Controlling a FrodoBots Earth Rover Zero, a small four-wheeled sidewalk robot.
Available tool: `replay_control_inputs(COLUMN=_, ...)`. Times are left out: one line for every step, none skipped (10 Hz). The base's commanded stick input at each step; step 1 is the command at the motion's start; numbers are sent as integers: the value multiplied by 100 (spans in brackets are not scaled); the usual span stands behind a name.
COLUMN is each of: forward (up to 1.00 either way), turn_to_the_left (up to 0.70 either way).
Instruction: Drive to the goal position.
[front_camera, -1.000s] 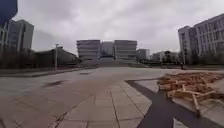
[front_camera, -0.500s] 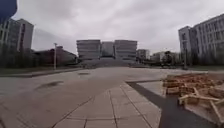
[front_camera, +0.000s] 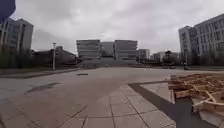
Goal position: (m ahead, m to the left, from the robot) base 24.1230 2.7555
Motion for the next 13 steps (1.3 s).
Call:
replay_control_inputs(forward=70, turn_to_the_left=3)
replay_control_inputs(forward=70, turn_to_the_left=2)
replay_control_inputs(forward=70, turn_to_the_left=1)
replay_control_inputs(forward=70, turn_to_the_left=0)
replay_control_inputs(forward=70, turn_to_the_left=0)
replay_control_inputs(forward=70, turn_to_the_left=0)
replay_control_inputs(forward=70, turn_to_the_left=0)
replay_control_inputs(forward=70, turn_to_the_left=0)
replay_control_inputs(forward=70, turn_to_the_left=0)
replay_control_inputs(forward=70, turn_to_the_left=3)
replay_control_inputs(forward=70, turn_to_the_left=4)
replay_control_inputs(forward=70, turn_to_the_left=6)
replay_control_inputs(forward=70, turn_to_the_left=7)
